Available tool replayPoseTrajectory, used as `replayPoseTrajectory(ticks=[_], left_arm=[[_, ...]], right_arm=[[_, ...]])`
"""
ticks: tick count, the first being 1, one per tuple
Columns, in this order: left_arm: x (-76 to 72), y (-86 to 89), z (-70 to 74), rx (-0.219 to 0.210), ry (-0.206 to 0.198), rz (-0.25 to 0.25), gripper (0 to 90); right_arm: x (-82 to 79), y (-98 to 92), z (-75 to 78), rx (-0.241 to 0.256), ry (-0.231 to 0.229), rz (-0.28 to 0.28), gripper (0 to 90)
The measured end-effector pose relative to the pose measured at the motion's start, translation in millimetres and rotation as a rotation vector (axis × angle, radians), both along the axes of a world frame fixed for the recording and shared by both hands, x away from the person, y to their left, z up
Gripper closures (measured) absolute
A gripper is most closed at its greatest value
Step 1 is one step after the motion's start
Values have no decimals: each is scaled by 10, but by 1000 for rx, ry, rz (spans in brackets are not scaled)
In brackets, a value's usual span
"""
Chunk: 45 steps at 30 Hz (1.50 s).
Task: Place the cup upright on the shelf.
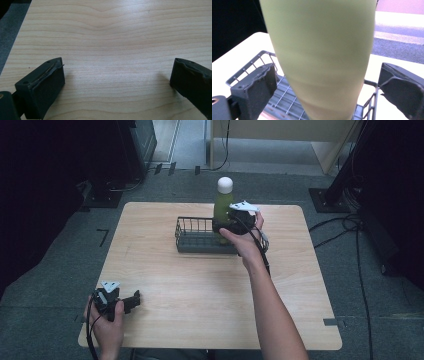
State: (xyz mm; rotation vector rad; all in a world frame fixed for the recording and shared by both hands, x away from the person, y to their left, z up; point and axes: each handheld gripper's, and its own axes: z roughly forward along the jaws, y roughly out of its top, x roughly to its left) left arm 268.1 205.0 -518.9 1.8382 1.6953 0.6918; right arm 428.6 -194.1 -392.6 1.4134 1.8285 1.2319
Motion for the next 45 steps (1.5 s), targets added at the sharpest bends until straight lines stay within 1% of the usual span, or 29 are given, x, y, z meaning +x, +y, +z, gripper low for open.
replayPoseTrajectory(ticks=[2, 5, 10, 17, 21, 25, 29, 35, 45], left_arm=[[0, 0, 0, 0, 0, 0, 0], [0, 0, 0, 0, 0, 0, 0], [0, 0, 0, 0, 0, 0, 0], [0, 0, 0, 0, 0, 0, 0], [0, 0, 0, 0, 0, 0, 0], [0, 0, 0, 0, 0, 0, 0], [0, 0, 0, 0, 0, 0, 0], [0, 0, 0, 0, 0, 0, 0], [0, 0, -1, 0, -1, 0, 0]], right_arm=[[-39, -27, -1, -1, 13, 2, 0], [-104, -72, -2, -4, 17, 3, 0], [-224, -156, 5, 15, 11, 7, 0], [-390, -242, -19, 10, 11, 19, 0], [-486, -302, -68, -9, 11, 22, 0], [-584, -381, -128, -16, 13, 20, 0], [-685, -477, -180, -13, 15, 14, 0], [-836, -619, -275, -24, 23, -5, 0], [-1080, -885, -440, -19, 42, -43, 0]])
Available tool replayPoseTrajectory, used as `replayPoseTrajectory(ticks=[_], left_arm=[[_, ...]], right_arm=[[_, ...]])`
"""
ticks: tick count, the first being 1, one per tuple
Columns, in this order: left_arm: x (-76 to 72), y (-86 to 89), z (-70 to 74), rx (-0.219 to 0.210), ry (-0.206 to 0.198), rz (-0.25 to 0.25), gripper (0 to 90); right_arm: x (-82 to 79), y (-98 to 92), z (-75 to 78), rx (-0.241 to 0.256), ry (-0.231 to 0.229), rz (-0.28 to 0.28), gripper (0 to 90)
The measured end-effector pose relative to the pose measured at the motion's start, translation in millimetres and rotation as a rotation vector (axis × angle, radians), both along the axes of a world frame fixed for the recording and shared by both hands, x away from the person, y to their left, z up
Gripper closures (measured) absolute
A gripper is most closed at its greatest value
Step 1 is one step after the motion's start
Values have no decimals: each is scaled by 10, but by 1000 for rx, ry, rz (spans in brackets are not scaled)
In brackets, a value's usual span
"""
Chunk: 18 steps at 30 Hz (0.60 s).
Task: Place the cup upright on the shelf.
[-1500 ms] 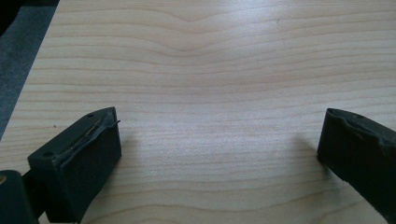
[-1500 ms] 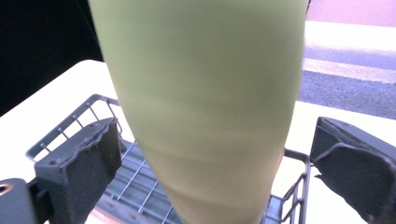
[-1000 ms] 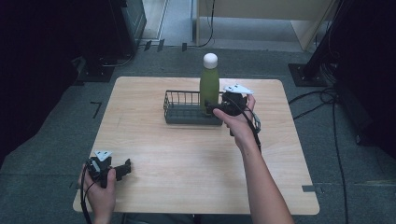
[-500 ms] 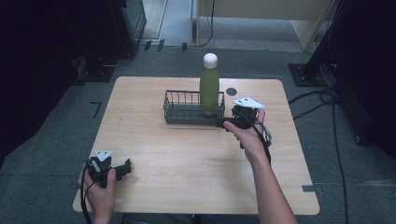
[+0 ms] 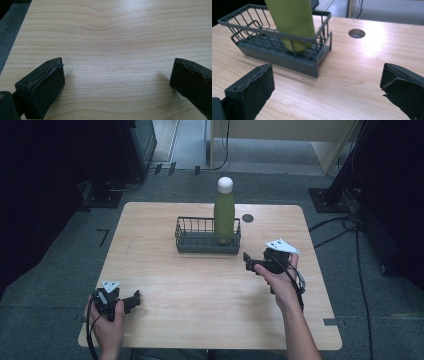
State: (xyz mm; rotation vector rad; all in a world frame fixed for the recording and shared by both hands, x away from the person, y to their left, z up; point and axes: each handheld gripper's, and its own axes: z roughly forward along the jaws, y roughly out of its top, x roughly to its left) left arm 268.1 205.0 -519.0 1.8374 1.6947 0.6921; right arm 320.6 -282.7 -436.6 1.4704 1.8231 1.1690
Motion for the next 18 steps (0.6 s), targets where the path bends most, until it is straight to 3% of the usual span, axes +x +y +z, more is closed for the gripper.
replayPoseTrajectory(ticks=[18], left_arm=[[0, 1, 0, 1, 1, -1, 0]], right_arm=[[-418, -527, -333, 6, 46, -92, 0]])
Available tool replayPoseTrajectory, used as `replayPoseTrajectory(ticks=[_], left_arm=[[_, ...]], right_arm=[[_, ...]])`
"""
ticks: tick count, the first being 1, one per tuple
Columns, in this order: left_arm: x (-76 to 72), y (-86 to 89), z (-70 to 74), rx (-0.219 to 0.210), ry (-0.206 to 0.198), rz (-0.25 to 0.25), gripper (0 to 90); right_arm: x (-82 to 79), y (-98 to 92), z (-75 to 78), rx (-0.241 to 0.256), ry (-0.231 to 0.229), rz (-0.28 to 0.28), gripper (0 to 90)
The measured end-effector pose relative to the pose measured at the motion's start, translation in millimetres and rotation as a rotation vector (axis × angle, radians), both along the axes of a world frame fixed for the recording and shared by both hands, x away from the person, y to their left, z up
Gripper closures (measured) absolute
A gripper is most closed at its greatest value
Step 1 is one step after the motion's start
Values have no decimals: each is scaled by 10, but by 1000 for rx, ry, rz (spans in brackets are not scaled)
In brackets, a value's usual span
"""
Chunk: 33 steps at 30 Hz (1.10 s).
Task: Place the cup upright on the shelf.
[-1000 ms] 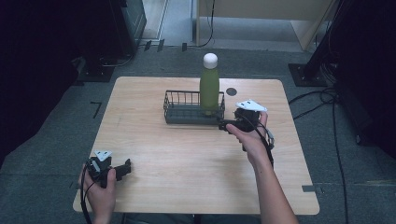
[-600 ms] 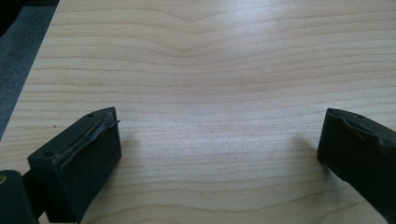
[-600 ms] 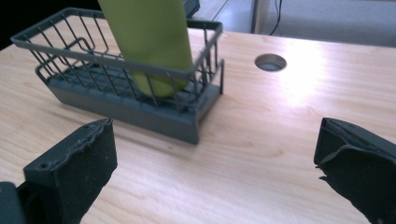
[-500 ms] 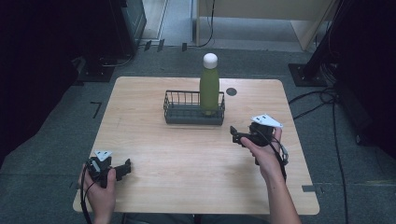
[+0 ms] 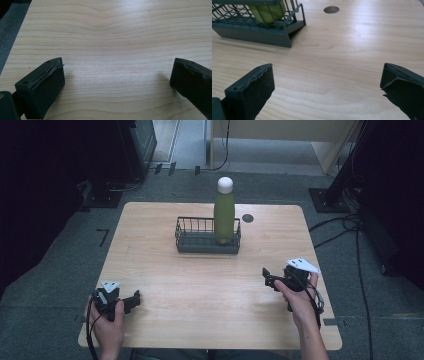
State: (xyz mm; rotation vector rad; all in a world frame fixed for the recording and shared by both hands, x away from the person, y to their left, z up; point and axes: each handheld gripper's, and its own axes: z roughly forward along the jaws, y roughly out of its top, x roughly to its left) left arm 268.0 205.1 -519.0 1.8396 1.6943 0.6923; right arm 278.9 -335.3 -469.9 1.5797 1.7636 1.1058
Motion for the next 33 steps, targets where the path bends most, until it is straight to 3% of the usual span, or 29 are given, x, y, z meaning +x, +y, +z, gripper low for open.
replayPoseTrajectory(ticks=[12, 25, 31, 33], left_arm=[[0, 0, 0, 0, 0, 0, 0], [0, 0, 0, 0, 0, 0, 0], [0, 0, 0, 0, 0, 0, 0], [1, 0, 1, 2, 0, -1, 0]], right_arm=[[-254, -295, -239, -6, 37, -65, 0], [-554, -533, -532, -99, 141, -134, 0], [-653, -588, -572, -123, 169, -148, 0], [-666, -589, -583, -127, 197, -151, 0]])
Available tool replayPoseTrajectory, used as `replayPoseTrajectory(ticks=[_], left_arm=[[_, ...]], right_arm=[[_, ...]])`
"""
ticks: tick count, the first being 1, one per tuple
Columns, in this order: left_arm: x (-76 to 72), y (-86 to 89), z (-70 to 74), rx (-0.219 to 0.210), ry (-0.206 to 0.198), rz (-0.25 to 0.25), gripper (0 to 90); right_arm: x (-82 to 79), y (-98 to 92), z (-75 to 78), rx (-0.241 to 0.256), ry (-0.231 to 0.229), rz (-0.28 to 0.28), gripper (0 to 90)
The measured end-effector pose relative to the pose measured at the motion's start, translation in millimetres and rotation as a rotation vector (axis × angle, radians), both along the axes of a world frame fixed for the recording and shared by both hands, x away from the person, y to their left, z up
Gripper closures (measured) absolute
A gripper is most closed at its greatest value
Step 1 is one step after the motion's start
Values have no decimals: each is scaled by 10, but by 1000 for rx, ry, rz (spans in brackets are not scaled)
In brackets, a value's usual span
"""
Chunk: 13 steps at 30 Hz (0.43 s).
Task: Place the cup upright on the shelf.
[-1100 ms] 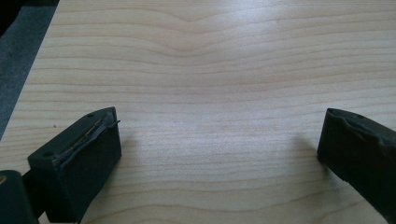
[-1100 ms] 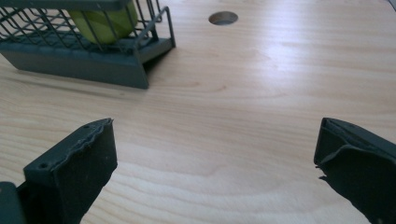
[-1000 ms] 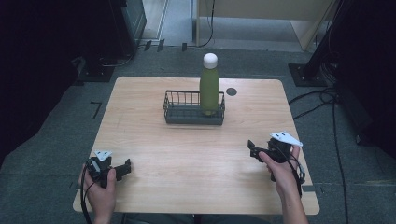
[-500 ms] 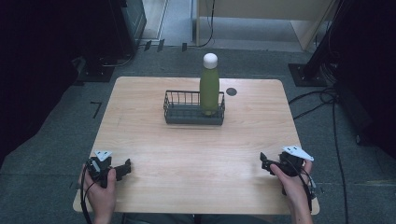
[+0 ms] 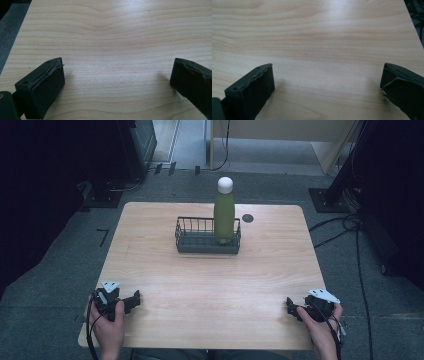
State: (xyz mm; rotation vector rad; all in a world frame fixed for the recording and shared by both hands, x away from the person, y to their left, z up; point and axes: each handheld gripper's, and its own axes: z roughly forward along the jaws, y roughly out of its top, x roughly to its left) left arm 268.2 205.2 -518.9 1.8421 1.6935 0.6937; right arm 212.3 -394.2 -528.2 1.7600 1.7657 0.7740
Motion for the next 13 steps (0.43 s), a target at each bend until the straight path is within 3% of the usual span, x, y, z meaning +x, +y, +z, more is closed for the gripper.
replayPoseTrajectory(ticks=[4, 7, 13], left_arm=[[7, -8, 0, 0, 1, -5, 0], [6, -8, 0, 0, 1, -4, 0], [8, -12, 1, 0, 2, 1, 0]], right_arm=[[-11, 7, -1, 0, -1, -12, 0], [-13, -20, 0, 1, 2, -85, 0], [-12, -21, -1, 1, 1, -87, 0]])
